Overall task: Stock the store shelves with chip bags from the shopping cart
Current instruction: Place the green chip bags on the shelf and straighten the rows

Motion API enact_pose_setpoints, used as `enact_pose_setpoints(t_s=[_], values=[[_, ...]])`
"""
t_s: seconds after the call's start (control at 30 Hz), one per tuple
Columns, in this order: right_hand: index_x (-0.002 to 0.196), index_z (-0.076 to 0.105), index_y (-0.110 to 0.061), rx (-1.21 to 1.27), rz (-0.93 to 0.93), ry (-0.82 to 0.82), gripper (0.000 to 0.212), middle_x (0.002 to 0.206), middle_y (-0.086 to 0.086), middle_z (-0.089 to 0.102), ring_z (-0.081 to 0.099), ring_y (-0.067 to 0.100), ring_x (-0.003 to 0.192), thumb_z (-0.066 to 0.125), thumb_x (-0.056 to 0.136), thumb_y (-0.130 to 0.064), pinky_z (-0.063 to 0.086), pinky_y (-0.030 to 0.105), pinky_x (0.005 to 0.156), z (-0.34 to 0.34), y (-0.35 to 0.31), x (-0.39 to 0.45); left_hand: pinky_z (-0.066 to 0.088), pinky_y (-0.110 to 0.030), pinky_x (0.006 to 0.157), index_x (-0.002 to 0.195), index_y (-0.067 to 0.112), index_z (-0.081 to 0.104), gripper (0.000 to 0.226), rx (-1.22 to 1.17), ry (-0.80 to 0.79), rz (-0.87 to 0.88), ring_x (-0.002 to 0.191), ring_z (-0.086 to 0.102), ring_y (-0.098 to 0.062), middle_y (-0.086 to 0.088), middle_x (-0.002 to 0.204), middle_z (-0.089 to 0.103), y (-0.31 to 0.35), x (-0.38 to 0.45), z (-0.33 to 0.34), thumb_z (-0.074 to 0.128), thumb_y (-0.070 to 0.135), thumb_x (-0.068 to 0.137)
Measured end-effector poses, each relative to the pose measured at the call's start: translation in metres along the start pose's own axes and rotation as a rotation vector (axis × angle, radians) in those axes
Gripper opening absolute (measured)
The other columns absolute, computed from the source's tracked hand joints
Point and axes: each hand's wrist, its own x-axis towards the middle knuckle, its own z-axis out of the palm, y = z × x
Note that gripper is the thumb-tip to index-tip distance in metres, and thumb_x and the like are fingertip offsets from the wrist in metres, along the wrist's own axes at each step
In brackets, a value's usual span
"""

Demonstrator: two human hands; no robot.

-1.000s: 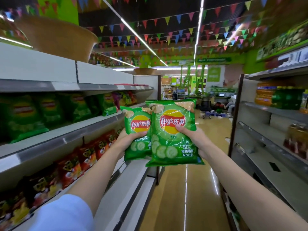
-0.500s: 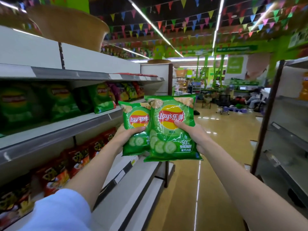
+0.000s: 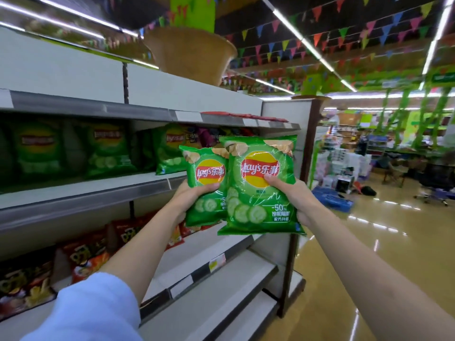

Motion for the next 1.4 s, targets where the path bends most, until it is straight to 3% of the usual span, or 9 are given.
enact_pose_setpoints(t_s=[0.17,0.33,0.53,0.87,0.97,1.03,1.13,1.27,1.4], values=[[0.107,0.064,-0.017,0.066,0.030,-0.074,0.037,0.095,0.008,0.076,0.073,0.025,0.083,0.077,0.074,-0.028,0.057,0.042,0.083,-0.005,0.024,0.039,0.054,-0.037,0.087,0.106,0.018,0.061,0.042,0.077,0.089,-0.008,0.091,0.069,-0.024,-0.008,0.104,0.072,-0.002,0.023,-0.005,0.082,0.020,0.069],[0.108,0.063,-0.017,0.113,0.050,-0.158,0.051,0.099,0.010,0.075,0.071,0.029,0.089,0.078,0.063,-0.034,0.055,0.045,0.086,0.003,0.038,0.076,0.054,-0.044,0.091,0.117,0.019,0.058,0.089,0.123,0.184,-0.011,0.096,0.069,-0.025,-0.007,0.108,0.071,0.003,0.042,-0.022,0.091,0.044,0.039],[0.113,0.063,-0.016,0.137,0.062,-0.258,0.055,0.101,0.009,0.075,0.071,0.029,0.094,0.078,0.064,-0.036,0.055,0.046,0.089,0.032,0.043,0.116,0.057,-0.042,0.082,0.102,0.018,0.057,0.041,0.117,0.319,-0.027,0.090,0.070,-0.027,-0.010,0.101,0.071,0.022,0.060,-0.055,0.082,0.027,0.070],[0.111,0.066,-0.010,0.089,0.123,-0.567,0.063,0.095,0.014,0.075,0.073,0.029,0.085,0.082,0.057,-0.037,0.057,0.046,0.084,0.154,0.028,0.189,0.058,-0.032,0.059,0.116,0.008,0.061,0.062,0.141,0.566,-0.058,0.078,0.072,-0.024,-0.013,0.096,0.073,0.062,0.050,-0.165,0.083,0.032,0.063],[0.111,0.065,-0.009,0.091,0.128,-0.641,0.065,0.093,0.013,0.075,0.073,0.027,0.080,0.084,0.055,-0.037,0.058,0.045,0.081,0.202,0.026,0.198,0.058,-0.034,0.070,0.120,0.006,0.058,0.072,0.179,0.686,-0.047,0.085,0.072,-0.025,-0.013,0.101,0.072,0.074,0.036,-0.203,0.085,0.036,0.060],[0.109,0.067,-0.008,0.116,0.140,-0.698,0.059,0.090,0.013,0.075,0.073,0.025,0.076,0.081,0.058,-0.035,0.059,0.042,0.078,0.230,0.025,0.204,0.058,-0.036,0.075,0.116,0.003,0.061,0.061,0.171,0.751,-0.049,0.079,0.072,-0.024,-0.012,0.092,0.074,0.080,0.030,-0.228,0.083,0.032,0.068],[0.116,0.063,-0.009,0.123,0.154,-0.747,0.070,0.096,0.013,0.075,0.073,0.026,0.081,0.082,0.056,-0.038,0.059,0.038,0.071,0.263,0.024,0.215,0.059,-0.030,0.059,0.114,0.006,0.064,0.050,0.136,0.817,-0.046,0.059,0.069,-0.017,-0.007,0.075,0.073,0.086,0.027,-0.254,0.081,0.024,0.071],[0.116,0.064,-0.009,0.135,0.184,-0.798,0.066,0.092,0.012,0.075,0.073,0.026,0.079,0.081,0.059,-0.038,0.057,0.038,0.073,0.295,0.022,0.229,0.053,-0.019,0.057,0.115,0.014,0.059,0.047,0.230,0.860,0.107,0.076,0.064,-0.013,-0.004,0.096,0.068,0.094,0.029,-0.284,0.080,0.014,0.073],[0.102,0.066,-0.007,0.133,0.254,-0.790,0.033,0.073,0.010,0.074,0.071,0.021,0.060,0.071,0.082,-0.032,0.058,0.035,0.060,0.317,0.025,0.243,0.044,-0.030,0.093,0.128,0.009,0.053,0.065,0.391,0.913,0.023,0.112,0.057,-0.024,-0.004,0.119,0.062,0.098,0.037,-0.308,0.082,0.018,0.070]])
